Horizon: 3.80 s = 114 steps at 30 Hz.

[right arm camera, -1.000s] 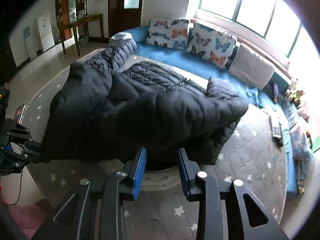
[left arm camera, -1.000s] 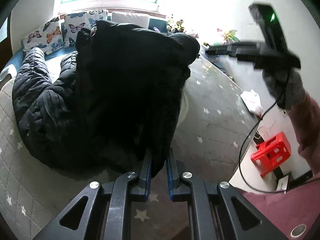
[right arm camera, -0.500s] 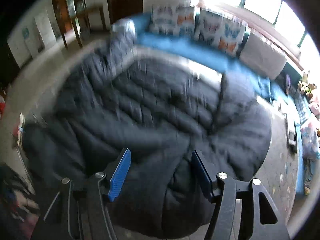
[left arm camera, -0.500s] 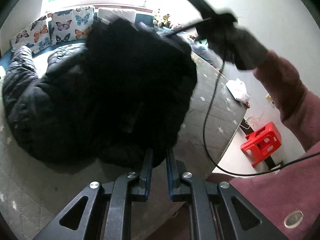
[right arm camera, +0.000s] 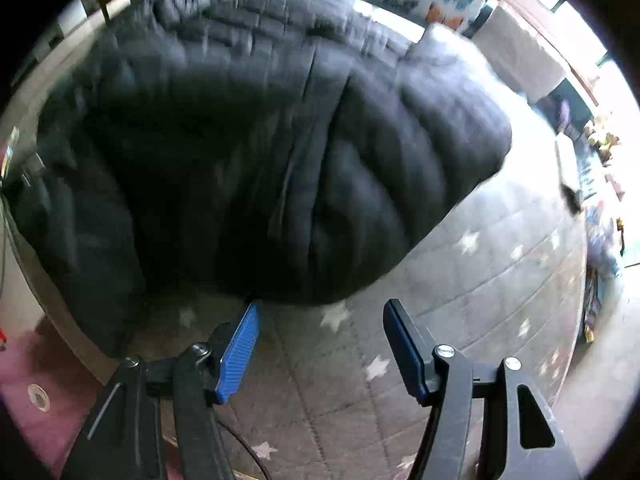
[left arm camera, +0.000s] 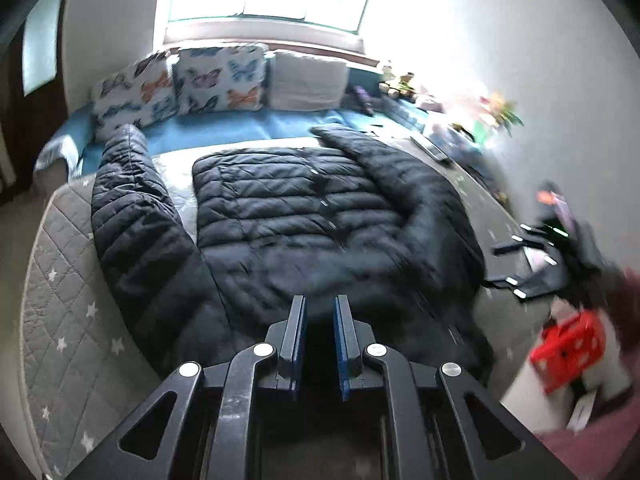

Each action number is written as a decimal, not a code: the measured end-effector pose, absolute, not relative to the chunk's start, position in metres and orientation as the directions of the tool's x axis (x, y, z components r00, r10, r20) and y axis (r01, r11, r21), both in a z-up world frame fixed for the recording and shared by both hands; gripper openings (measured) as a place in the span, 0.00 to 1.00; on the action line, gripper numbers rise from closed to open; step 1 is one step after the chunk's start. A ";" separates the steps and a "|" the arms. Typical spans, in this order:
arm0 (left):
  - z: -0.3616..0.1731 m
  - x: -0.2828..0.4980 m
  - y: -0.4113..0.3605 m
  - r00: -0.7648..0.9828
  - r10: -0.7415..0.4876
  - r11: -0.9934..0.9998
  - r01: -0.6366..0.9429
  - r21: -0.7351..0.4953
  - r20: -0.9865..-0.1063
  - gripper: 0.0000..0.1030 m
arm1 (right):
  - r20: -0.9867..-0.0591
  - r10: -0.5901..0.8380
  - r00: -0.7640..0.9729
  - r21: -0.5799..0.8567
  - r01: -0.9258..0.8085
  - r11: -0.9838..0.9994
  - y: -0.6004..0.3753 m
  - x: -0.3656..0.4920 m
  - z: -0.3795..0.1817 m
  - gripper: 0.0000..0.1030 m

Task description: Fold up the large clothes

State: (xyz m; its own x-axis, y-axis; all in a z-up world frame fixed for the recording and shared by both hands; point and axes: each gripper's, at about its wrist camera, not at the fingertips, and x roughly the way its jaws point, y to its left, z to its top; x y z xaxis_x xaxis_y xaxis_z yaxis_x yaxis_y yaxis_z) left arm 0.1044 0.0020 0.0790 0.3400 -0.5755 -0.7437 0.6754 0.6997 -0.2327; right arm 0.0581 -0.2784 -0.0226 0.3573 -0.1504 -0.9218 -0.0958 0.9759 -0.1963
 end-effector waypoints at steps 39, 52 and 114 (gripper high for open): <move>-0.010 0.208 -0.043 0.202 -0.422 0.793 0.554 -0.253 -0.884 0.15 | -0.887 0.039 0.460 0.152 0.212 0.965 -0.418 0.092 -0.011 0.67; -0.039 0.346 -0.093 0.153 -0.457 0.838 0.405 -0.367 -0.876 0.15 | -0.779 0.207 0.592 0.511 0.408 0.757 -0.536 0.159 -0.076 0.67; -0.089 0.407 0.016 0.349 -0.465 0.877 0.058 -0.476 -0.814 0.58 | -0.674 -0.169 0.720 0.324 0.493 0.807 -0.541 0.022 0.021 0.34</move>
State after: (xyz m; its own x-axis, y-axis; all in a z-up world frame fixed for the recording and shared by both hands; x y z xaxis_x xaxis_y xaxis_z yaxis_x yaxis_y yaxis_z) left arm 0.4067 0.0160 -0.0890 0.3488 -0.4648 -0.8138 0.0583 0.8774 -0.4761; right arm 0.0220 -0.5407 0.0208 0.7195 -0.1686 -0.6737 0.4929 0.8074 0.3244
